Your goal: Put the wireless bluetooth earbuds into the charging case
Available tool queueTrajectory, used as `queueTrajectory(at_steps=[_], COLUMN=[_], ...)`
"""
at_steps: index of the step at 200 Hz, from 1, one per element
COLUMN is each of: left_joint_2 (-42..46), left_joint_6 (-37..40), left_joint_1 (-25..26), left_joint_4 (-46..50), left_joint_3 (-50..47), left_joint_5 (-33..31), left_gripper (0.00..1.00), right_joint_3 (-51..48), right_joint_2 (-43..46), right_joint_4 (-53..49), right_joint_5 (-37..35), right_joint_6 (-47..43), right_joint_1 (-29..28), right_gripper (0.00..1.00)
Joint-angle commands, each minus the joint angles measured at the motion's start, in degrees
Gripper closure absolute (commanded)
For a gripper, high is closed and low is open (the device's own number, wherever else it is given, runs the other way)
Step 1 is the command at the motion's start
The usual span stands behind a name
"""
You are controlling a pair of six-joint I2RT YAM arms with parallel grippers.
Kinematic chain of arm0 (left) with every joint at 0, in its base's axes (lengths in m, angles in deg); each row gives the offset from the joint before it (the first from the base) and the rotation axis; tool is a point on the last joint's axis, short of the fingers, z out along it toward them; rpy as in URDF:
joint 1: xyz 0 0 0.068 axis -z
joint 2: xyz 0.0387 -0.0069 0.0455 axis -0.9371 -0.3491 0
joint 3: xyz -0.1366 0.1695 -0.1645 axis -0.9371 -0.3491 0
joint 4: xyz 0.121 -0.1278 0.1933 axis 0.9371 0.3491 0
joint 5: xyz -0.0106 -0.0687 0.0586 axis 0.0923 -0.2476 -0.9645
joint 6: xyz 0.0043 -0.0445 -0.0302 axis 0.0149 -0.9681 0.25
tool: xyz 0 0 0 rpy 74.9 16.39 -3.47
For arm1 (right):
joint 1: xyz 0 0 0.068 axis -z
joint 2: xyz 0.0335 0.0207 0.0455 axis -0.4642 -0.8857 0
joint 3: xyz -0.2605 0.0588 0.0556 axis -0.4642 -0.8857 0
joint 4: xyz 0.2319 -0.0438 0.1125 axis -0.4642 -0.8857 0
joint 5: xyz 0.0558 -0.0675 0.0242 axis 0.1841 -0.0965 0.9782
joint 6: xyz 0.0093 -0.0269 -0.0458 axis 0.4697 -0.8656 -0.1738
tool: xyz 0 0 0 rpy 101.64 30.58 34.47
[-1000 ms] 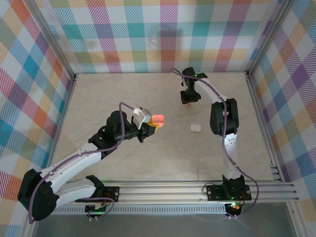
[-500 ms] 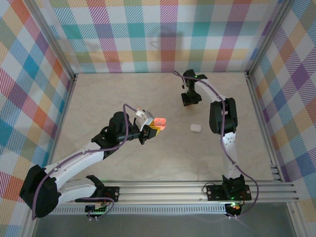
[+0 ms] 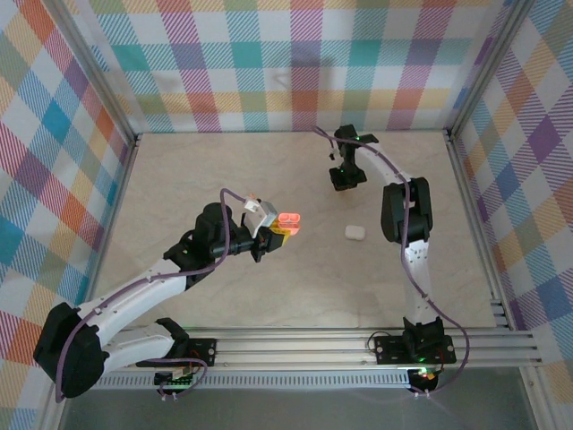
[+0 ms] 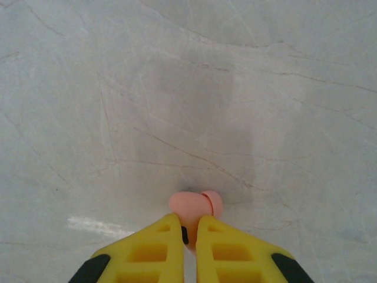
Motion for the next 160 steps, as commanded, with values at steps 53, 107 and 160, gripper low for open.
queueTrajectory(at_steps=[53, 107, 160], left_joint_2=[5.4, 8.5, 10.1], left_joint_6=[-2.3, -3.9, -4.5], left_joint_1=[0.5, 0.6, 0.7], left_joint_4=[-1.1, -0.5, 0.1], left_joint_3=[-1.7, -2.8, -3.6], left_joint_5=[-0.3, -0.6, -0.8], left_gripper=[1.0, 1.0, 1.0], right_joint_3=[-15.5, -32.6, -43.5], right_joint_2=[14.4, 20.5, 21.4], right_joint_4=[6.8, 22.4, 30.4], right_joint_5=[18.0, 42.9, 49.4], right_joint_6=[2.3, 16.6, 21.4], right_joint_1=[-0.3, -0.3, -0.8], right_gripper=[0.93, 0.92, 0.92])
